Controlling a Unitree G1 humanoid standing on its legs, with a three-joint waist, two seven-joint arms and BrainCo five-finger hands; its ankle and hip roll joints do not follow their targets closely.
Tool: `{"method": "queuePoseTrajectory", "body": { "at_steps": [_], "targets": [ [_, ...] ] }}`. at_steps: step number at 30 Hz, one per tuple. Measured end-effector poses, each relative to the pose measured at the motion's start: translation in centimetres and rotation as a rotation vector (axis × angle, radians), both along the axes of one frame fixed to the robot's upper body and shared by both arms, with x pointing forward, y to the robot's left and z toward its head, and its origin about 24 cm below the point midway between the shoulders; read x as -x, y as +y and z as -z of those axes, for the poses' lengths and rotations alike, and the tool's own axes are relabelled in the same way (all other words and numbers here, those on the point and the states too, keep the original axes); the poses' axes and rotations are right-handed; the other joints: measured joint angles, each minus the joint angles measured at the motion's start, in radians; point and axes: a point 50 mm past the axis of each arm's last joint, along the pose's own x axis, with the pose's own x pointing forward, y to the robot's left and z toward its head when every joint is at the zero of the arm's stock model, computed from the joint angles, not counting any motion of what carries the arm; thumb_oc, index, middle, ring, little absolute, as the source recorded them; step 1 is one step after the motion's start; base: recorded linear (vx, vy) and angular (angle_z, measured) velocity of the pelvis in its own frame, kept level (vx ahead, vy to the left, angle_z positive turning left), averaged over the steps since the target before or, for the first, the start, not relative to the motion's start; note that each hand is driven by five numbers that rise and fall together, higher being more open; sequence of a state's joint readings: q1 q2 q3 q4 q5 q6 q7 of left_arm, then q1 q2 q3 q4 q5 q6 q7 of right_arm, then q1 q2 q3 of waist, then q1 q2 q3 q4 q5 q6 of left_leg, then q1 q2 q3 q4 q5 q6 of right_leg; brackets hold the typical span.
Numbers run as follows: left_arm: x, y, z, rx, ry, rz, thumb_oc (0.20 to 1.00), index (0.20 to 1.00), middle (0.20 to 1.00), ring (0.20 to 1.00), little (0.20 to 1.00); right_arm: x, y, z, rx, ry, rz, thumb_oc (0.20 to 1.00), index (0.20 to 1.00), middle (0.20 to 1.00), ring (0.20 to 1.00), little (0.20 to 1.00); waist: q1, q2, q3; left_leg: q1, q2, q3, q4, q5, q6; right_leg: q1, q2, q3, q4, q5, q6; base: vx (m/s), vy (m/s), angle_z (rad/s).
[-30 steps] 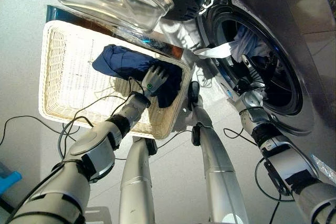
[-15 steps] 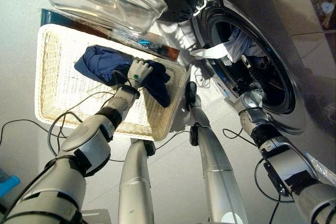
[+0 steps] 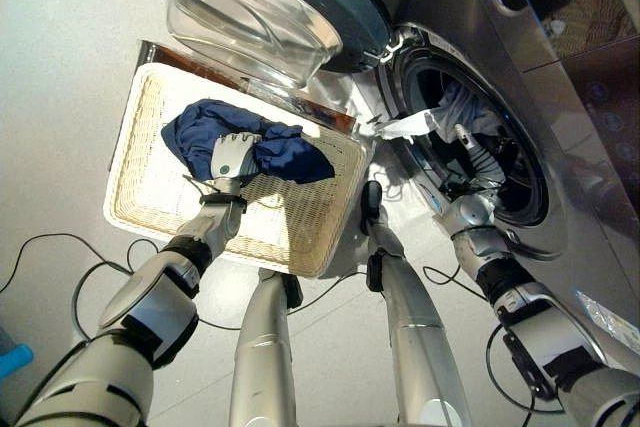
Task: Put the clothes into the washing machine.
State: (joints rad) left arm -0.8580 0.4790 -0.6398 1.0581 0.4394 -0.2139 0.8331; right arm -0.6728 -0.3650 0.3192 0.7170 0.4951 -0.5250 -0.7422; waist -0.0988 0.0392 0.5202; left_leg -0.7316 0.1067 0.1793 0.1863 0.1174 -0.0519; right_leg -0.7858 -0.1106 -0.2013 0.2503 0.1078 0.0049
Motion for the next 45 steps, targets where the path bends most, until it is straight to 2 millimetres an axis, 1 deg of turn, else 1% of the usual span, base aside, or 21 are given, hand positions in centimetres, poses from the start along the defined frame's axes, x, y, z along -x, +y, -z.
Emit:
{"method": "queuePoseTrajectory", "body": {
  "at_steps": [3,4,6,8,9,10,12,14,16,17,18,19,20,21,23,24,27,30,36,42,45],
  "targets": [
    [0.6,-1.0,-0.5,0.139,-0.055,0.054,0.200,0.200,0.200,0.200,0.200,0.2,1.3,0.5,0.043,0.012,-0.143,1.000,1.000,1.000,1.000,1.000,0.012,-0.002,0.001,0.033,-0.005,-0.015,-0.002,-0.002,-0.002,0.035,-0.008,-0.008,0.012,-0.018,0.005,-0.01,-0.039,0.15],
    [1.0,-1.7,-1.0,0.224,-0.076,0.089,0.200,0.200,0.200,0.200,0.200,0.4,2.4,0.7,0.076,0.023,-0.238,1.000,1.000,1.000,1.000,1.000,0.025,-0.006,0.003,0.052,-0.008,-0.023,-0.004,0.000,-0.002,0.053,-0.013,-0.023,0.025,-0.028,0.004,0.00,-0.018,0.16],
    [1.1,-2.5,-1.6,0.283,-0.083,0.128,0.200,0.200,0.200,0.200,0.200,0.6,3.0,0.8,0.105,0.027,-0.307,1.000,1.000,1.000,1.000,1.000,0.036,-0.013,0.007,0.072,-0.009,-0.026,-0.006,-0.001,-0.003,0.070,-0.018,-0.024,0.037,-0.040,0.003,0.01,-0.026,0.12],
    [1.4,-2.6,-1.4,0.330,-0.070,0.142,0.200,0.200,0.200,0.200,0.200,0.6,3.5,1.0,0.136,0.042,-0.360,1.000,1.000,1.000,1.000,1.000,0.044,-0.014,0.007,0.083,-0.012,-0.033,-0.006,-0.001,-0.003,0.083,-0.019,-0.027,0.041,-0.045,0.007,0.01,-0.020,0.14],
    [2.0,-2.5,-1.6,0.456,-0.069,0.154,0.200,0.200,0.200,0.200,0.200,0.8,4.1,1.8,0.188,0.085,-0.460,1.000,1.000,1.000,1.000,1.000,0.056,-0.016,0.008,0.112,-0.016,-0.046,-0.009,-0.001,-0.003,0.116,-0.024,-0.037,0.047,-0.055,0.012,0.03,-0.044,0.14],
    [2.3,-2.4,-1.1,0.483,-0.057,0.152,0.200,0.200,0.200,0.200,0.200,1.0,4.1,2.2,0.196,0.095,-0.484,1.000,1.000,1.000,1.000,1.000,0.062,-0.017,0.007,0.123,-0.017,-0.046,-0.010,-0.001,-0.003,0.126,-0.025,-0.038,0.047,-0.057,0.013,0.03,-0.051,0.19],
    [3.4,-1.0,0.8,0.633,0.001,0.151,0.200,0.200,0.200,0.200,0.200,1.3,3.2,4.5,0.269,0.211,-0.572,1.000,1.000,1.000,1.000,1.000,0.088,-0.021,0.010,0.179,-0.018,-0.056,-0.028,-0.001,-0.003,0.182,-0.036,-0.056,0.049,-0.071,0.015,0.03,-0.048,0.15],
    [4.0,-0.4,2.0,0.720,0.035,0.155,0.200,0.200,0.200,0.200,0.200,1.5,2.6,6.2,0.313,0.297,-0.601,1.000,1.000,1.000,1.000,1.000,0.089,-0.023,0.009,0.204,-0.022,-0.072,-0.034,-0.002,-0.004,0.214,-0.035,-0.071,0.048,-0.081,0.017,0.03,-0.050,0.22],
    [3.8,-0.3,3.2,1.018,0.140,0.169,0.200,0.200,0.200,0.200,0.200,1.6,2.3,6.7,0.388,0.340,-0.641,1.000,1.000,1.000,1.000,1.000,0.116,-0.027,0.009,0.202,-0.024,-0.080,-0.036,-0.003,-0.005,0.217,-0.038,-0.080,0.050,-0.088,0.018,0.02,-0.099,0.18],
    [3.7,-0.3,4.2,1.136,0.106,0.096,0.200,0.200,0.200,0.200,0.200,1.1,2.6,7.2,0.451,0.386,-0.654,1.000,1.000,1.000,1.000,1.000,0.116,-0.027,0.009,0.204,-0.027,-0.090,-0.036,0.002,-0.005,0.226,-0.040,-0.085,0.045,-0.087,0.017,0.02,-0.068,0.21],
    [3.8,-0.9,5.5,1.169,0.190,0.125,0.200,0.200,0.200,0.200,0.200,0.8,3.7,7.2,0.500,0.395,-0.683,1.000,1.000,1.000,1.000,1.000,0.120,-0.029,0.009,0.200,-0.028,-0.101,-0.035,0.004,-0.003,0.229,-0.040,-0.096,0.046,-0.087,0.018,0.01,-0.058,0.19],
    [3.8,-0.9,5.5,1.169,0.190,0.125,0.200,0.200,0.200,0.200,0.200,0.8,3.7,7.2,0.500,0.395,-0.683,1.000,1.000,1.000,1.000,1.000,0.120,-0.029,0.009,0.200,-0.028,-0.101,-0.035,0.004,-0.003,0.229,-0.040,-0.096,0.046,-0.087,0.018,0.02,-0.037,0.12],
    [4.1,-1.3,5.9,1.168,0.207,0.187,0.200,0.200,0.200,0.200,0.200,0.2,5.3,6.0,0.587,0.361,-0.713,1.000,1.000,1.000,1.000,1.000,0.117,-0.037,0.011,0.190,-0.027,-0.104,-0.035,0.006,-0.004,0.220,-0.041,-0.100,0.046,-0.087,0.017,0.03,-0.015,0.07],
    [4.2,-2.1,5.4,1.054,0.163,0.226,0.200,0.200,0.200,0.200,0.200,-0.2,6.0,5.3,0.637,0.346,-0.733,1.000,1.000,1.000,1.000,1.000,0.118,-0.037,0.011,0.182,-0.028,-0.108,-0.031,0.007,-0.003,0.216,-0.043,-0.103,0.050,-0.086,0.015,0.04,-0.010,0.09],
    [3.3,-2.8,4.4,1.127,0.186,0.294,0.200,0.200,0.200,0.200,0.200,-0.9,6.4,4.7,0.707,0.358,-0.746,1.000,1.000,1.000,1.000,1.000,0.122,-0.037,0.011,0.181,-0.032,-0.114,-0.025,0.006,-0.003,0.215,-0.049,-0.108,0.064,-0.090,0.012,0.04,0.011,0.11],
    [2.6,-3.0,3.3,1.203,0.169,0.335,0.200,0.200,0.200,0.200,0.200,-1.4,6.7,3.6,0.738,0.330,-0.741,1.000,1.000,1.000,1.000,1.000,0.121,-0.037,0.012,0.180,-0.035,-0.119,-0.024,0.006,-0.003,0.217,-0.052,-0.110,0.067,-0.094,0.016,0.04,-0.002,0.10],
    [2.4,-3.0,2.1,1.286,0.166,0.411,0.200,0.200,0.200,0.200,0.200,-1.8,7.1,2.3,0.803,0.309,-0.739,1.000,1.000,1.000,1.000,1.000,0.136,-0.035,0.013,0.180,-0.041,-0.119,-0.028,0.009,0.000,0.215,-0.054,-0.111,0.068,-0.095,0.016,0.01,-0.006,0.02],
    [2.5,-3.8,1.0,1.340,0.180,0.516,0.200,0.200,0.200,0.200,0.200,-1.9,7.2,2.2,0.847,0.340,-0.747,1.000,1.000,1.000,1.000,1.000,0.148,-0.034,0.013,0.180,-0.044,-0.132,-0.034,0.012,-0.004,0.214,-0.059,-0.124,0.080,-0.107,0.009,0.01,-0.031,0.11],
    [2.7,-4.4,1.6,1.440,0.324,0.602,0.200,0.200,0.200,0.200,0.200,-2.3,7.5,1.8,0.878,0.371,-0.816,1.000,1.000,1.000,1.000,1.000,0.175,-0.022,0.019,0.178,-0.056,-0.155,-0.036,0.016,-0.008,0.206,-0.077,-0.142,0.125,-0.139,0.001,0.02,-0.027,0.13],
    [2.8,-4.9,1.4,1.445,0.361,0.637,0.200,0.200,0.200,0.200,0.200,-2.6,7.9,1.0,0.900,0.356,-0.832,1.000,1.000,1.000,1.000,1.000,0.185,-0.021,0.019,0.177,-0.062,-0.157,-0.036,0.016,-0.009,0.197,-0.086,-0.143,0.145,-0.151,0.001,0.00,-0.006,0.04],
    [2.9,-5.5,0.8,1.430,0.374,0.688,0.200,0.200,0.200,0.200,0.200,-2.7,8.4,0.5,0.918,0.346,-0.849,1.000,1.000,1.000,1.000,1.000,0.202,-0.018,0.020,0.177,-0.063,-0.159,-0.036,0.018,-0.010,0.193,-0.090,-0.144,0.159,-0.161,0.000,0.01,-0.006,0.03]
  ]
}}
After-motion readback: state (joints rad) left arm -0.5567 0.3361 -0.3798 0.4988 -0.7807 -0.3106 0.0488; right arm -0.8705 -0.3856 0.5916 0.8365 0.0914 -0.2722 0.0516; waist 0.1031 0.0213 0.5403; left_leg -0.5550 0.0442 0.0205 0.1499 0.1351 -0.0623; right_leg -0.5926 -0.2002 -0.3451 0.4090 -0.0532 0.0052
